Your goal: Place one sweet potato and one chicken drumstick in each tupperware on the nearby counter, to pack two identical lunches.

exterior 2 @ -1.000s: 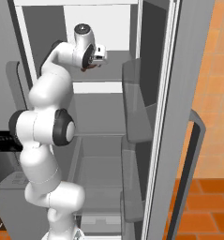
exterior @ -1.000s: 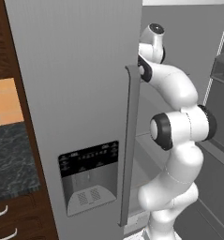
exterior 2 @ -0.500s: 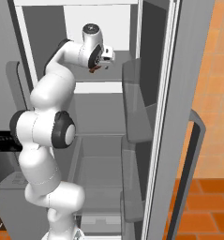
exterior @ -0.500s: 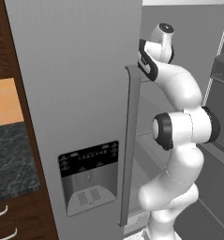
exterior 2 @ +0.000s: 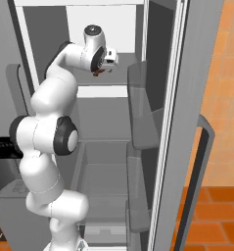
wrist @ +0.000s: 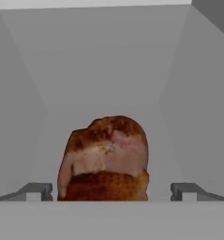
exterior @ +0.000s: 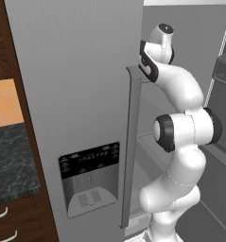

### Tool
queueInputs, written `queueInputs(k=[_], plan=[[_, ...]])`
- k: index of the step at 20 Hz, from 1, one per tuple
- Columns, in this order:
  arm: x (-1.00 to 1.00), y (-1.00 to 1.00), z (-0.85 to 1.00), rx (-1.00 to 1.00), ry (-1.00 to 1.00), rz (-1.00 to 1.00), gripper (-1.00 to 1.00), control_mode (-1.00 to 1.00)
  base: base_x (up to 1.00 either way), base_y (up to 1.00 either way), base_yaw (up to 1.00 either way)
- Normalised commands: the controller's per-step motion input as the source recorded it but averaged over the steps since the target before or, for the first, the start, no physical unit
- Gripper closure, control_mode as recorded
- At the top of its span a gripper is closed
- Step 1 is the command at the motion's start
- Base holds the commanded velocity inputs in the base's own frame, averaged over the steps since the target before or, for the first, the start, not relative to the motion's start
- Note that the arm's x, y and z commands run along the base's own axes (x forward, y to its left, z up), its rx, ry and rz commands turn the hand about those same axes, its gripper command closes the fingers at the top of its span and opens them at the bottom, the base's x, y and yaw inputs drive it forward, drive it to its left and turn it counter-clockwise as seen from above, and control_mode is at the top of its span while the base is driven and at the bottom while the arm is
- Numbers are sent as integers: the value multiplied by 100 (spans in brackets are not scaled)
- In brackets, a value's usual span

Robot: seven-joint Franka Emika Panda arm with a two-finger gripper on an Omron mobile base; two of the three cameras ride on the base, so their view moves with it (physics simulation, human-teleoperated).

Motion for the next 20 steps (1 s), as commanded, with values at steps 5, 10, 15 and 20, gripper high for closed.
queueInputs(k=[5, 10, 15, 20], plan=[[0, 0, -8, 0, 9, 0, 100, -100, 0, 0, 0], [-1, 0, -4, 0, 5, 0, 100, -100, 0, 0, 0], [-44, -8, -5, 1, 1, 0, 100, -100, 0, 0, 0], [-100, -47, -1, 11, -3, 0, 100, -100, 0, 0, 0]])
